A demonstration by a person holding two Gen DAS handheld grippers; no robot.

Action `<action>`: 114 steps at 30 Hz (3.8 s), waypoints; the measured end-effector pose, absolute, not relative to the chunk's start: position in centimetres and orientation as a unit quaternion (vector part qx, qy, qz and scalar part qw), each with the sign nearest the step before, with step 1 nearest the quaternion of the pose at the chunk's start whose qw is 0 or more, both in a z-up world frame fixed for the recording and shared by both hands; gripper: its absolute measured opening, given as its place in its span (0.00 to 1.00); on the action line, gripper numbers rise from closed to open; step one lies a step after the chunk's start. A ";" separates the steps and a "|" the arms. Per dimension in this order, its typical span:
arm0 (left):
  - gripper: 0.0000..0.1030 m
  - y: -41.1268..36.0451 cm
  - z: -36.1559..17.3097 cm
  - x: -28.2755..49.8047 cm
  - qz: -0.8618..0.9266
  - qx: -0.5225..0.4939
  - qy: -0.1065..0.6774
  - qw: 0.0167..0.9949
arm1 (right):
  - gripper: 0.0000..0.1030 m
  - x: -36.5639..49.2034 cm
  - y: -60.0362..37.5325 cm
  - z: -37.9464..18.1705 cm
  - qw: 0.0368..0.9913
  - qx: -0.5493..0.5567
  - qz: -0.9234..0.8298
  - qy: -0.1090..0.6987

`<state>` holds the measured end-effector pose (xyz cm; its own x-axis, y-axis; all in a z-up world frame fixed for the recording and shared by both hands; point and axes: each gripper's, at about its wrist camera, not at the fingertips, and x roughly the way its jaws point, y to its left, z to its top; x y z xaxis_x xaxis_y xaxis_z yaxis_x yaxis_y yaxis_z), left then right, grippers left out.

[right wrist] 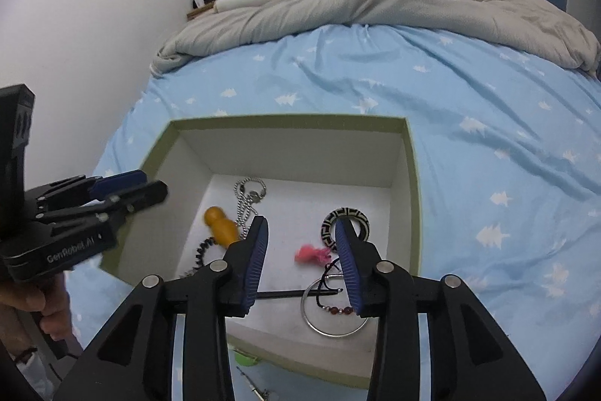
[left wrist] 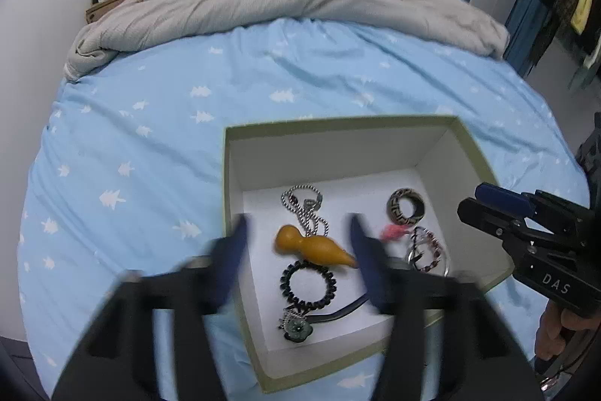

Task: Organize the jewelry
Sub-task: 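Carry the gourd and pink keychain into the green box and open both tools, then withdraw both tools and approach the green clip and silver key-ring tool, then grasp the green round clip with the left tool while the right tool grasps the silver key-ring tool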

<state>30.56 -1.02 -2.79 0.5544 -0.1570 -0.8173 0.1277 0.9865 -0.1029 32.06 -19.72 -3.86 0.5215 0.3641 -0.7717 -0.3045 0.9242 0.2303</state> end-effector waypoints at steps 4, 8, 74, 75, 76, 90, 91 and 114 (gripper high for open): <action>0.62 -0.7 -1.7 29.2 -0.077 -0.006 0.440 0.894 | 0.34 30.3 -20.1 -2.2 0.886 0.025 0.193 0.420; 0.62 -0.2 -0.8 27.1 -0.083 -0.013 0.415 0.906 | 0.34 27.8 -20.6 -0.9 0.900 0.025 0.197 0.388; 0.49 -4.5 -11.4 19.3 -0.200 -0.089 0.431 0.875 | 0.29 14.9 -19.4 -15.0 0.900 0.022 0.229 0.369; 0.49 -4.6 -11.5 19.6 -0.201 -0.084 0.433 0.875 | 0.29 15.2 -19.3 -15.1 0.899 0.022 0.231 0.371; 0.49 -4.9 -11.7 19.8 -0.202 -0.077 0.435 0.874 | 0.29 15.4 -19.2 -15.2 0.898 0.020 0.233 0.373; 0.49 -5.3 -13.5 21.2 -0.208 -0.058 0.464 0.859 | 0.14 15.6 -18.2 -16.1 0.893 -0.005 0.247 0.377; 0.49 -5.4 -13.5 21.3 -0.208 -0.057 0.465 0.859 | 0.14 15.7 -18.5 -16.0 0.893 -0.002 0.246 0.377; 0.35 -2.7 -11.3 16.6 -0.165 -0.079 0.448 0.875 | 0.00 12.9 -21.0 -12.5 0.907 0.022 0.204 0.369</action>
